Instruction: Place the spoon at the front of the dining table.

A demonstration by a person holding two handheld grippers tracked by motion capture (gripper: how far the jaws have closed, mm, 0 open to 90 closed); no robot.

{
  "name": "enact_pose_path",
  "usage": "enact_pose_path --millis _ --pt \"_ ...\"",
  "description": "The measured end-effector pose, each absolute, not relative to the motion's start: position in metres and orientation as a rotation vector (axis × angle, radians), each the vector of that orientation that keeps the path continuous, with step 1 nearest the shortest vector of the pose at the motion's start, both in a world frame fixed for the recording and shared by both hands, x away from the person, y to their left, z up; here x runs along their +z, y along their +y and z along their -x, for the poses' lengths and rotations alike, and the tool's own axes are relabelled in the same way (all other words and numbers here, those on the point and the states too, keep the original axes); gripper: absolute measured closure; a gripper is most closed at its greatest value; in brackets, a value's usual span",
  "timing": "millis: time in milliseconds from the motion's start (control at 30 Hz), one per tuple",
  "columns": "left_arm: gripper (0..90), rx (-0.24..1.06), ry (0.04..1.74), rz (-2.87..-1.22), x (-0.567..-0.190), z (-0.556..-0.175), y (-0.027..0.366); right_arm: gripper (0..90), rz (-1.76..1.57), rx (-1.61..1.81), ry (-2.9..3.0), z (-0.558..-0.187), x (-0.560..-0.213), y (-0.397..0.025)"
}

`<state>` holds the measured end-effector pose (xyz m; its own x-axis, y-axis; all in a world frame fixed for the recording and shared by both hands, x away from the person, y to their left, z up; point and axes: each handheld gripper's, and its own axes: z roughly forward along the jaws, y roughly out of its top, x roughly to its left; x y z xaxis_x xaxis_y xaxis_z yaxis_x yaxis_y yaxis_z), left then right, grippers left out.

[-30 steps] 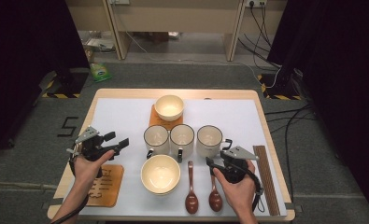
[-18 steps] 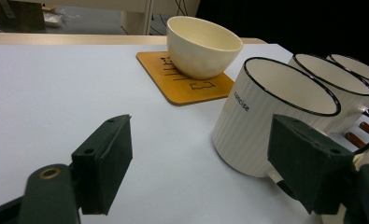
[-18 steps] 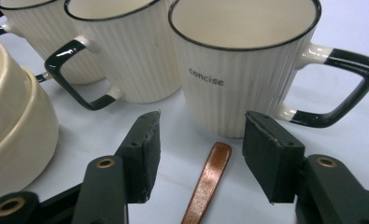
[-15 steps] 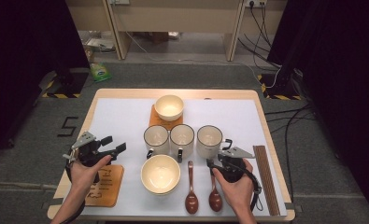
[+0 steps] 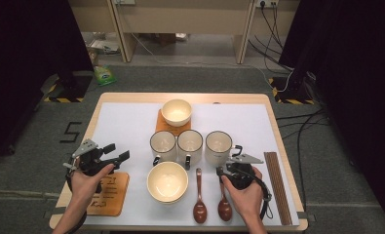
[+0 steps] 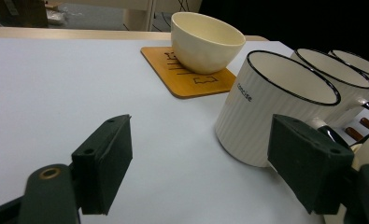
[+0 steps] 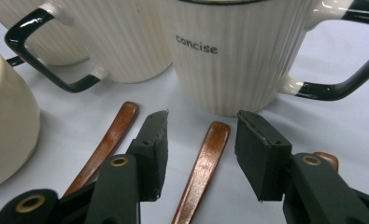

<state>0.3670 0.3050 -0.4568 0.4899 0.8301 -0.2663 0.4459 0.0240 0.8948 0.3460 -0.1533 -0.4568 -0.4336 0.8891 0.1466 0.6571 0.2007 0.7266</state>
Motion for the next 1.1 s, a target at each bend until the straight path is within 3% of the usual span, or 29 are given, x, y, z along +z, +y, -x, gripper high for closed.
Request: enact_pose_path --millis 667,1100 --pt "21.8 0.427 1.118 -1.605 -0.453 -0.367 0.307 57.9 -1.493 0.994 2.193 -0.350 -0.462 -0.151" --pt "21.7 0.430 1.118 -1.614 -0.454 -0.367 0.306 65.5 -1.590 0.951 2.195 -0.357 -0.467 -0.150"
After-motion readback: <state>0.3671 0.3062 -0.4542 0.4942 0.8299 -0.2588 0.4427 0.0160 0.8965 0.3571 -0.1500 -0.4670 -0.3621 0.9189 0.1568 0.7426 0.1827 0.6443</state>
